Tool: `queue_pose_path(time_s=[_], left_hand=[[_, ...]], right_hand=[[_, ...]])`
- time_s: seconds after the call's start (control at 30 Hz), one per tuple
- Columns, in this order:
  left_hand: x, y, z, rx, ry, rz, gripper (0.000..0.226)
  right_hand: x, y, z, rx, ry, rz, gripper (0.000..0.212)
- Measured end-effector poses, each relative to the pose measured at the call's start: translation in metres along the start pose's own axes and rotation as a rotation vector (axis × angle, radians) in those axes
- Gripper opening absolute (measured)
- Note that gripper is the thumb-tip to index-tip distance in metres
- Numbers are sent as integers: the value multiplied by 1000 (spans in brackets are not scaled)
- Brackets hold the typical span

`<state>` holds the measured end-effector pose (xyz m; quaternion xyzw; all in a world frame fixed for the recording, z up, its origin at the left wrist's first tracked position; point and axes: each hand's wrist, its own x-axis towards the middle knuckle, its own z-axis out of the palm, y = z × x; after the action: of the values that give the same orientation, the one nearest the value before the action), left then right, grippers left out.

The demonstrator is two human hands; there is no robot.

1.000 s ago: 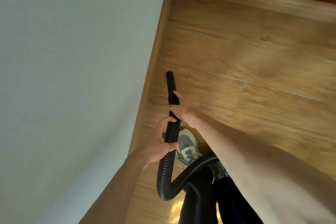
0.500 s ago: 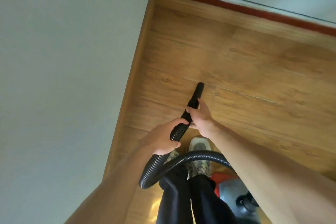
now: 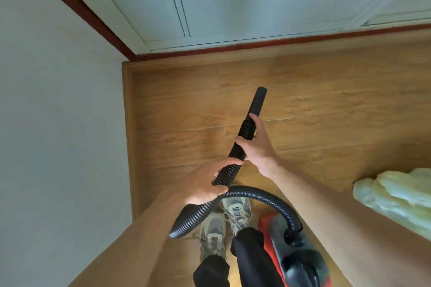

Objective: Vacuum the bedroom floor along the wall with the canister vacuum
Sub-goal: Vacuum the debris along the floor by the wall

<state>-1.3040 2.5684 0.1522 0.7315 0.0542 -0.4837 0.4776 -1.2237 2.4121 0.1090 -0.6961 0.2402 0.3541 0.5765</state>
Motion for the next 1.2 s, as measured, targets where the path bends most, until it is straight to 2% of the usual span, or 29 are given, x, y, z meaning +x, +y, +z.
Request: queue_pose_path(time_s=[0.27,0.43,0.63,0.8,1.2], left_hand=[[-9,51,34,194,-165,73,69],[-24,68,63,419,-246,67,71],[-35,89,115,539,-386,99,72],[-33,106,162,717,-473,135,70],[-37,113,291,926,-777,101,71]], right_hand=[[-68,18,-73,87,145,-44,61],[-119,45,-97,199,208,-45,63],[-178,85,-129,347,339,-22,64],[-220,129,-157,461,465,-16,66],[-309,278,-182,789,678,168,68]])
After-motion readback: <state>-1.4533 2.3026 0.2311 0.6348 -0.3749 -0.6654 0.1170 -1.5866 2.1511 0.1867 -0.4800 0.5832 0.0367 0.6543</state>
